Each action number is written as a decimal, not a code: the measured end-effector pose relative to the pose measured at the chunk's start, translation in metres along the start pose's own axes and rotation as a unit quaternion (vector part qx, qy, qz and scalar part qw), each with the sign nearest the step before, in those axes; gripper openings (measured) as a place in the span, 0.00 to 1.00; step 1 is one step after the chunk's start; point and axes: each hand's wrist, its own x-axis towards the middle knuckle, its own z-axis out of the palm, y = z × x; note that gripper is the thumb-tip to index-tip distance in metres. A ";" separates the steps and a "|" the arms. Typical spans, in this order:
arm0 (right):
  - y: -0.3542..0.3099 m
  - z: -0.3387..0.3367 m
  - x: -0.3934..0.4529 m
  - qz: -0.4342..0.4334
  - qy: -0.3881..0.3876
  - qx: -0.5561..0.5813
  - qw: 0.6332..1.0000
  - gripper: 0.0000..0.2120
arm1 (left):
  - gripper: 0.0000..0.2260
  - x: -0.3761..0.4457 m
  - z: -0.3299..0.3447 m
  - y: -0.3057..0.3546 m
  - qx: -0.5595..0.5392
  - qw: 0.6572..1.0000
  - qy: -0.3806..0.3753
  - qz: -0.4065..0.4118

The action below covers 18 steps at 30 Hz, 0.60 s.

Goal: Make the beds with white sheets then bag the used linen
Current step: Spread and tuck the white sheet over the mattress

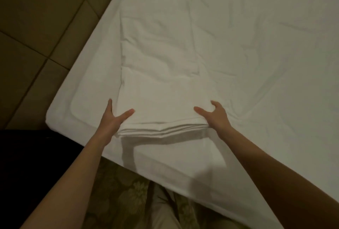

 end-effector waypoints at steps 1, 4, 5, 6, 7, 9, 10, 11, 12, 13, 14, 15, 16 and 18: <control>-0.015 -0.005 0.000 -0.032 0.007 0.001 0.999 0.37 | 0.41 -0.002 -0.005 0.013 -0.013 1.000 -0.009 0.025; -0.068 -0.018 0.006 -0.103 -0.011 0.059 0.993 0.23 | 0.18 -0.003 -0.023 0.058 -0.055 0.994 -0.047 0.080; -0.087 -0.019 0.010 -0.110 -0.012 0.083 0.990 0.14 | 0.10 0.001 -0.029 0.071 -0.068 0.993 -0.050 0.079; -0.106 -0.020 0.012 -0.107 -0.012 0.108 0.988 0.08 | 0.05 0.004 -0.034 0.086 -0.086 0.992 -0.052 0.071; -0.123 -0.021 0.016 -0.092 -0.013 0.133 0.987 0.05 | 0.07 0.009 -0.038 0.100 -0.108 0.991 -0.055 0.058; -0.157 -0.017 0.025 -0.047 -0.017 0.200 0.979 0.07 | 0.21 0.020 -0.047 0.129 -0.179 0.982 -0.058 0.015; -0.169 -0.016 0.030 -0.025 -0.012 0.249 0.968 0.10 | 0.27 0.025 -0.047 0.140 -0.216 0.975 -0.055 0.000; -0.184 -0.014 0.036 -0.011 -0.005 0.298 0.954 0.11 | 0.32 0.035 -0.049 0.151 -0.245 0.968 -0.049 -0.005; -0.197 -0.012 0.043 -0.002 0.002 0.335 0.942 0.12 | 0.36 0.045 -0.051 0.163 -0.268 0.962 -0.050 -0.003; -0.211 -0.010 0.051 0.002 0.012 0.357 0.934 0.14 | 0.38 0.057 -0.052 0.175 -0.281 0.958 -0.052 0.005; -0.225 -0.007 0.059 0.001 0.019 0.369 0.929 0.17 | 0.39 0.070 -0.053 0.189 -0.289 0.956 -0.055 0.015; -0.240 -0.004 0.070 -0.007 0.022 0.365 0.931 0.21 | 0.40 0.083 -0.054 0.204 -0.294 0.954 -0.057 0.025; -0.255 0.000 0.082 -0.021 0.016 0.356 0.934 0.24 | 0.40 0.097 -0.053 0.220 -0.295 0.953 -0.059 0.033; -0.283 0.011 0.112 -0.079 0.011 0.302 0.950 0.26 | 0.37 0.126 -0.049 0.250 -0.297 0.953 -0.047 0.048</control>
